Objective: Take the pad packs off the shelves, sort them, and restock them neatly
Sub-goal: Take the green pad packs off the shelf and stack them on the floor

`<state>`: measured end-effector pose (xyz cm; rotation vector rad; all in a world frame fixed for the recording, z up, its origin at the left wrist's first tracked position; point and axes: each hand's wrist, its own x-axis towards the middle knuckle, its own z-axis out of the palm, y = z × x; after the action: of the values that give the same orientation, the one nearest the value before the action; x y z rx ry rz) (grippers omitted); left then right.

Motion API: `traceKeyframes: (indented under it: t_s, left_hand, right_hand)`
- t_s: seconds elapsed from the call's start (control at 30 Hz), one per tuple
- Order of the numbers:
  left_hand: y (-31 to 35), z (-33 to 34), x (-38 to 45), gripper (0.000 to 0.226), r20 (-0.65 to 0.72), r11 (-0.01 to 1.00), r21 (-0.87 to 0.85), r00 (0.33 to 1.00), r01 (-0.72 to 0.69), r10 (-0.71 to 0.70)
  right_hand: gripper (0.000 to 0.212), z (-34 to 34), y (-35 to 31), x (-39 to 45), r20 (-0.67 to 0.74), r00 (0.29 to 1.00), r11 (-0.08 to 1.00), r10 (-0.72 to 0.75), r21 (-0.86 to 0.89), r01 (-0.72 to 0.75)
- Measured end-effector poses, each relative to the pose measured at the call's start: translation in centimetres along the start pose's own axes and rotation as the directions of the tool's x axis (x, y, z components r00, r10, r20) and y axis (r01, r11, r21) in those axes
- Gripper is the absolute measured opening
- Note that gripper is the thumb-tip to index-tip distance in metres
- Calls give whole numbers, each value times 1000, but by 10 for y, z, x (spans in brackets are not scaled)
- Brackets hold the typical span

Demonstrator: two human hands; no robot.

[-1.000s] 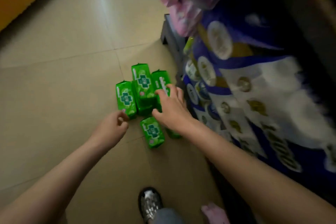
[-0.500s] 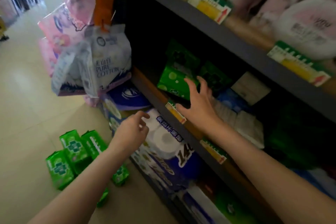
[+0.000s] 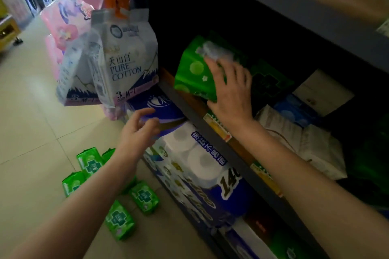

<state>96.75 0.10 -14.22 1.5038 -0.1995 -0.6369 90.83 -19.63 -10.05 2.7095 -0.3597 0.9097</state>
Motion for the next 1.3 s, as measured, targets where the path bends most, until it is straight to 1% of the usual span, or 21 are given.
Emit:
traceKeyframes:
  t_s: [0.03,0.1,0.17,0.27,0.33,0.37,0.4,0.47,0.5,0.57,0.63,0.7,0.83,0.9,0.97,1.0,1.07,1.1,1.17,1.23,1.3]
  left_hand:
    - [9,-1,-1,23,36,991,-115,997,72,-68]
    - [23,-7,-3,51,235,925,-300,958,234,-166]
    - [22,-18,-8,70,387,870,-353,901,343,-198]
    - [9,-35,-25,74,364,881,-186,864,435,-349]
    - [2,-38,-37,63,288,877,-77,852,475,-436]
    - [0,-37,-44,51,244,876,-44,856,480,-457]
    - [-2,-34,-50,41,208,883,-4,864,470,-459]
    - [-5,-26,-60,35,187,887,78,867,456,-462]
    - [-7,-22,-64,44,200,883,112,860,456,-469]
    - [-13,-12,-75,65,224,872,165,844,461,-488]
    - [-21,0,-88,75,239,866,193,834,461,-497]
    - [-34,10,-101,86,243,864,200,831,462,-500]
    - [-60,23,-131,80,210,862,186,838,472,-504]
    - [-73,26,-147,65,166,863,171,849,476,-501]
    - [-85,30,-159,54,102,870,138,867,474,-488]
    - [-90,32,-164,51,57,876,118,877,468,-476]
    - [-101,31,-173,48,-35,895,102,901,434,-432]
    - [-108,29,-177,53,-89,902,106,907,420,-412]
    - [-128,21,-185,81,-187,888,138,892,439,-412]
    - [-157,8,-198,101,-270,862,262,890,435,-367]
    - [-200,-13,-212,115,-293,808,388,891,443,-348]
  right_hand:
    - [96,-8,-11,-11,-87,993,994,-84,60,90]
    - [81,-20,-35,-37,-131,958,959,-254,97,267]
    - [69,-25,-53,-59,-131,940,937,-316,114,331]
    - [77,-37,-55,-79,-5,922,902,-386,209,379]
    - [83,-57,-45,-84,181,860,857,-477,310,411]
    - [82,-70,-36,-85,289,838,868,-462,341,361]
    - [79,-85,-22,-86,393,839,909,-377,331,254]
    - [79,-112,22,-87,536,843,980,-54,192,-60]
    - [84,-122,48,-89,588,801,975,114,88,-204]
    - [103,-135,102,-104,684,636,908,357,-93,-409]
    - [120,-135,133,-124,769,480,847,423,-148,-510]
    - [124,-129,143,-148,804,412,818,429,-153,-554]
    - [122,-115,150,-166,747,472,828,468,-184,-529]
    - [121,-113,149,-160,751,476,851,457,-213,-481]
    - [115,-120,140,-154,718,517,861,466,-234,-452]
    - [110,-130,130,-153,669,574,870,472,-250,-424]
    - [97,-157,103,-162,467,776,903,424,-279,-325]
    - [92,-173,86,-171,341,866,921,366,-264,-286]
    - [87,-203,49,-196,189,948,960,258,-163,-229]
    - [89,-220,16,-223,191,967,986,166,3,-169]
    - [93,-216,-18,-253,284,956,984,75,137,-118]
